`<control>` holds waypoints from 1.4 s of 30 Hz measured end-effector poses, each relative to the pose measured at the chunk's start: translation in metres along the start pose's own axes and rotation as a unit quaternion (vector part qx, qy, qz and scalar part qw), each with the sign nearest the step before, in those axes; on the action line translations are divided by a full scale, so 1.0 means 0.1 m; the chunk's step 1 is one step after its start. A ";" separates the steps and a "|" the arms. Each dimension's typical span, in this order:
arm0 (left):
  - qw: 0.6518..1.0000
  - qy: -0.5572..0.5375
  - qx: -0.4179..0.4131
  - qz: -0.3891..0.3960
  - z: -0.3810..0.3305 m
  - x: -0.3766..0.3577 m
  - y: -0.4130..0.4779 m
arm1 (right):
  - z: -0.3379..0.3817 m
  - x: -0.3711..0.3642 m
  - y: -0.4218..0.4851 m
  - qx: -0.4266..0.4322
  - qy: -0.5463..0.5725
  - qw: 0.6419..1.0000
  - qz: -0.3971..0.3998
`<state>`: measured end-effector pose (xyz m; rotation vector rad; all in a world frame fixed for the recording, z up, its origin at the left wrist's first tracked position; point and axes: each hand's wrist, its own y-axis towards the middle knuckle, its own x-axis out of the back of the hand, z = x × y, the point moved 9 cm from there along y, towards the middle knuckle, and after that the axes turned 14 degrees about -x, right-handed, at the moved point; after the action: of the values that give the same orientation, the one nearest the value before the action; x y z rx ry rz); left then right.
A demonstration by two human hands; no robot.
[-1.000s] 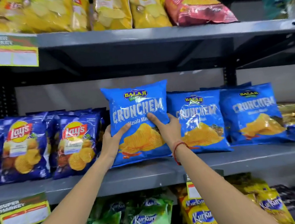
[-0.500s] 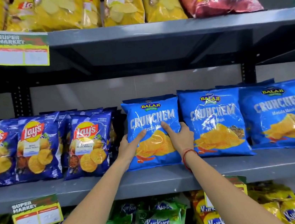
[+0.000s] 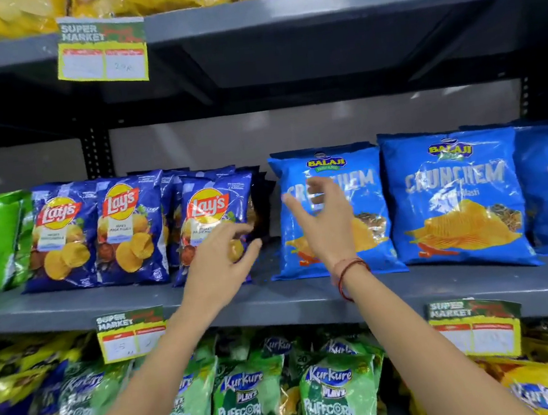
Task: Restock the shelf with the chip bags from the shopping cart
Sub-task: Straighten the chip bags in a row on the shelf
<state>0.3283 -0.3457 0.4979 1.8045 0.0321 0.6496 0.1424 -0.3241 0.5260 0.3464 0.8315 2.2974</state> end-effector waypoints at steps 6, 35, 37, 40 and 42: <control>0.979 0.199 0.041 -0.027 0.41 0.59 -0.41 | -0.13 -1.06 -0.26 -0.106 -0.021 0.968 0.228; 0.958 0.284 0.037 0.018 0.74 0.56 -0.79 | -0.62 -1.75 -0.32 -0.239 0.009 0.928 0.287; 0.958 0.283 0.037 0.019 0.73 0.57 -0.79 | -0.62 -1.71 -0.32 -0.246 0.017 0.929 0.276; 0.960 0.278 0.035 0.016 0.72 0.58 -0.79 | -0.62 -1.62 -0.31 -0.249 0.032 0.936 0.247; 0.961 0.275 0.035 0.013 0.72 0.58 -0.79 | -0.55 -1.53 -0.29 -0.225 0.032 0.947 0.225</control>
<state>0.4327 -0.3622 0.4379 1.6427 0.4100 1.1640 0.2464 -0.4349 0.4614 0.2731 0.2450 2.8476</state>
